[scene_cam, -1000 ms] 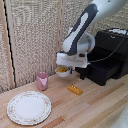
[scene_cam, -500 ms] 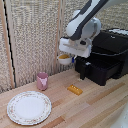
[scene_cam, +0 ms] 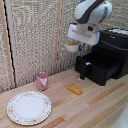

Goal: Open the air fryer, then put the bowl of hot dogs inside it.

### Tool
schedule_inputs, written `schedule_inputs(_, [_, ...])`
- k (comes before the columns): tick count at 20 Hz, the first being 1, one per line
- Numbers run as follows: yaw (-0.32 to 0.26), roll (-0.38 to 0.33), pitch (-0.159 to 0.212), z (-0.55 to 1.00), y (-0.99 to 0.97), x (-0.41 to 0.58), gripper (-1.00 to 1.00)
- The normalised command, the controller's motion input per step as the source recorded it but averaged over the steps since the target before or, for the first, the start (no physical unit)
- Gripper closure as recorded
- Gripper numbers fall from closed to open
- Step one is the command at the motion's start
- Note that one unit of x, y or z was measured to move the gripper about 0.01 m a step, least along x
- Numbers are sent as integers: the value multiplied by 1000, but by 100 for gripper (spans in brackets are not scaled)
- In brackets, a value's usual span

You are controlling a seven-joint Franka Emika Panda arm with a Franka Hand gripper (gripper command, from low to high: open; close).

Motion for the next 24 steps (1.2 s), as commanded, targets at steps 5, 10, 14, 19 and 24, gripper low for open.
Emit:
schedule_inputs(5, [0,76,68,265,-1000,-118,100])
schedule_inputs(10, [-30,60,11,-46,-976,-3,100])
schedule_inputs(14, [-74,43,5,-211,-781,81,100])
schedule_inputs(19, [-122,29,0,-293,-503,211,100])
schedule_inputs(24, [-170,5,15,-303,-307,273,100])
